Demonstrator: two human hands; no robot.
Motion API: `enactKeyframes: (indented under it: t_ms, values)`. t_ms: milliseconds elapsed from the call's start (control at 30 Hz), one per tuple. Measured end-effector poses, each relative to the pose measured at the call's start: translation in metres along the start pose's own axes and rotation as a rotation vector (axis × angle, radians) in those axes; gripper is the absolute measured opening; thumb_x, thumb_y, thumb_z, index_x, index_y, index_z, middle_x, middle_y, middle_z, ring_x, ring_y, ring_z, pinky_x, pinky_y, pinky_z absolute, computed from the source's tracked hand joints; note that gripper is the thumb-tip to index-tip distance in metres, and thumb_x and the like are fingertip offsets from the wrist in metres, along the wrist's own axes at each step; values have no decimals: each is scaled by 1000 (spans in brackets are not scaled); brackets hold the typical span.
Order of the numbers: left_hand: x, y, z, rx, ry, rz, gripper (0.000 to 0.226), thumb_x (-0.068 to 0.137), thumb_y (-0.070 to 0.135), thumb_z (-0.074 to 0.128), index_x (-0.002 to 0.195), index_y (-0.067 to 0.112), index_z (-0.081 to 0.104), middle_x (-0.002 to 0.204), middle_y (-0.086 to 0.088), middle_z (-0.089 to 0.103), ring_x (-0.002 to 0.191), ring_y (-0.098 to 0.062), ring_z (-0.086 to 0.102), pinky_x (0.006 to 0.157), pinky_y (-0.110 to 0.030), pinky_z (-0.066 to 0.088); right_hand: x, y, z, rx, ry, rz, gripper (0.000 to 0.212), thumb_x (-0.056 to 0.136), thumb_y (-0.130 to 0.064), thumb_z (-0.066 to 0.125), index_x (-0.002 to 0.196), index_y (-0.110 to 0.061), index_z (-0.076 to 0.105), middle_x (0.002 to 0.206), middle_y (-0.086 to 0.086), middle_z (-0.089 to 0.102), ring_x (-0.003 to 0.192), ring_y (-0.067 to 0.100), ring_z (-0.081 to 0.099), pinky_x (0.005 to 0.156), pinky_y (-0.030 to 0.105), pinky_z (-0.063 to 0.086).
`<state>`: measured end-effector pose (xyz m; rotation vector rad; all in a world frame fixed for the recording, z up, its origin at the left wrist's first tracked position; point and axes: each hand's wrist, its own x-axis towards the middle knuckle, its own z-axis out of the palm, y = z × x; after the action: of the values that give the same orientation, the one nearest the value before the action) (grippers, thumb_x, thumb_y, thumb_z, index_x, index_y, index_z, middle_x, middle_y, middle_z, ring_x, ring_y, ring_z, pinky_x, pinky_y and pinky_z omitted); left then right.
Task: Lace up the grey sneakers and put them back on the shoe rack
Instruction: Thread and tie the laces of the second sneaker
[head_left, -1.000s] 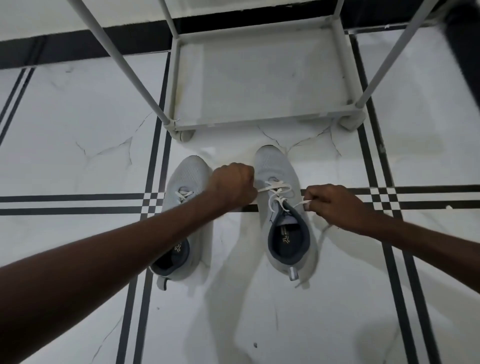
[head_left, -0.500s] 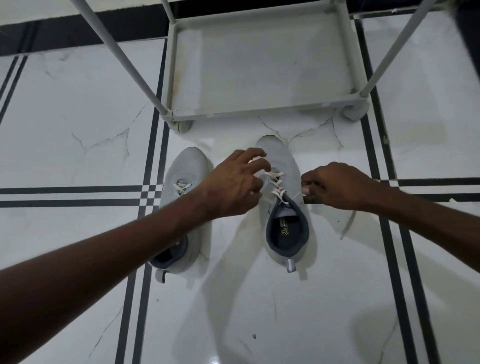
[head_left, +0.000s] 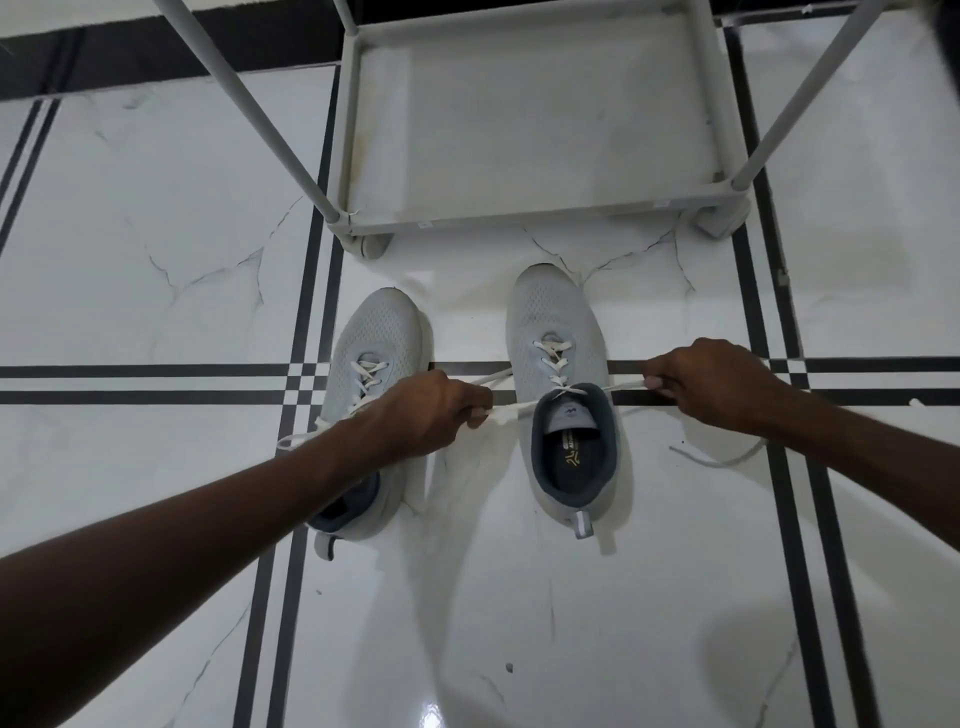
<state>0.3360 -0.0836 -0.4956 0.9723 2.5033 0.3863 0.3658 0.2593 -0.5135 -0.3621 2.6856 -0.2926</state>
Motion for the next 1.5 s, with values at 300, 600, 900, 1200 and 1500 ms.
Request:
enactKeyframes:
  t_ms: [300,600,900,1200,1500]
  values:
    - [14,-8,-50,370,279,78,16,89,27,64,87,17,76,86,-5,60,84,-26,52,69,-41,46,4,-5,-18,23,78,-3,13,95,-25,55,84,-21,60,67,-4,59,62,20,55,53,28,35]
    - [42,33,-69,-550,474,-435,15,84,18,67,91,25,78,87,7,78,77,-12,73,77,-31,60,12,-41,-96,333,40,-20,13,87,-30,68,77,-21,69,55,-9,52,57,9,49,57,27,37]
    - [77,78,-45,-1223,69,-449,22,93,1,61,115,3,57,98,-14,78,58,-19,66,57,-27,56,33,-59,-118,505,214,-192,10,85,-27,69,76,-29,70,65,-1,66,67,19,60,67,40,48]
    - [71,71,-51,-1119,-24,-346,22,89,23,72,99,3,75,98,-12,77,64,-10,63,55,-16,49,55,-58,-83,525,465,-100,11,83,-31,67,81,-25,77,84,-8,74,85,10,63,84,37,47]
    - [72,68,-61,-1236,35,-450,22,87,2,55,104,15,53,85,-17,75,52,-22,57,45,-24,40,36,-71,-60,728,475,99,12,90,-19,62,82,-20,71,73,-7,69,72,8,65,71,36,53]
